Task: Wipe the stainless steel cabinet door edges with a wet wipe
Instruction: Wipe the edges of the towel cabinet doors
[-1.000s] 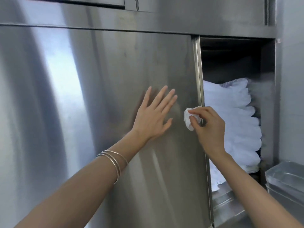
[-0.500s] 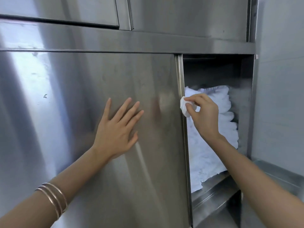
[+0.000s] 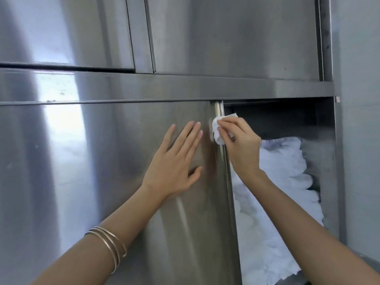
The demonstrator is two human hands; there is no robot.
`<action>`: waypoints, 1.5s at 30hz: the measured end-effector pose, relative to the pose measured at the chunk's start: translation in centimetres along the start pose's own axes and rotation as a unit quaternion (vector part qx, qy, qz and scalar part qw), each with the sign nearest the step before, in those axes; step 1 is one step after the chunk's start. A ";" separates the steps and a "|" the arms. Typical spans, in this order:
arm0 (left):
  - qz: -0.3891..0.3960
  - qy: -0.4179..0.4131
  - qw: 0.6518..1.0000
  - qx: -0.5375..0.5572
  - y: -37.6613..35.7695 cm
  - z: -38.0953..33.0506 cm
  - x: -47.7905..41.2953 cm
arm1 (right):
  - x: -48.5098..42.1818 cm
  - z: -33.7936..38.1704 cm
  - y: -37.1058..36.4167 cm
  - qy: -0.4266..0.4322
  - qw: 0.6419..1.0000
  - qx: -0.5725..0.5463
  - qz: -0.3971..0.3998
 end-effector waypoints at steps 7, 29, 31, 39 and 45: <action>-0.018 0.005 1.000 0.024 -0.3 -0.1 -0.1 | -1.7 -1.4 -2.4 0.071 0.994 -0.086 -0.010; -0.025 0.016 1.000 0.006 0.1 -0.2 -0.3 | -2.4 -2.4 -2.6 0.134 0.988 -0.081 0.013; -0.021 0.017 1.000 0.012 0.1 -0.3 -0.4 | -2.1 -1.9 -2.7 0.121 0.989 -0.086 0.016; -0.016 0.017 0.999 0.027 0.0 -0.2 -0.3 | -2.4 -0.7 -3.2 0.058 0.994 -0.087 0.032; -0.037 0.031 0.996 0.072 0.5 0.0 -0.3 | 3.2 -0.2 -2.5 0.056 0.965 -0.112 0.228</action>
Point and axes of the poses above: each hand's wrist, its own x-axis away from the middle knuckle, its own y-axis out of the back of the hand, z = x × y, the point moved 6 cm from there along -x, towards the middle knuckle, and after that the axes turned 15 degrees about x, right-handed, at the moved point
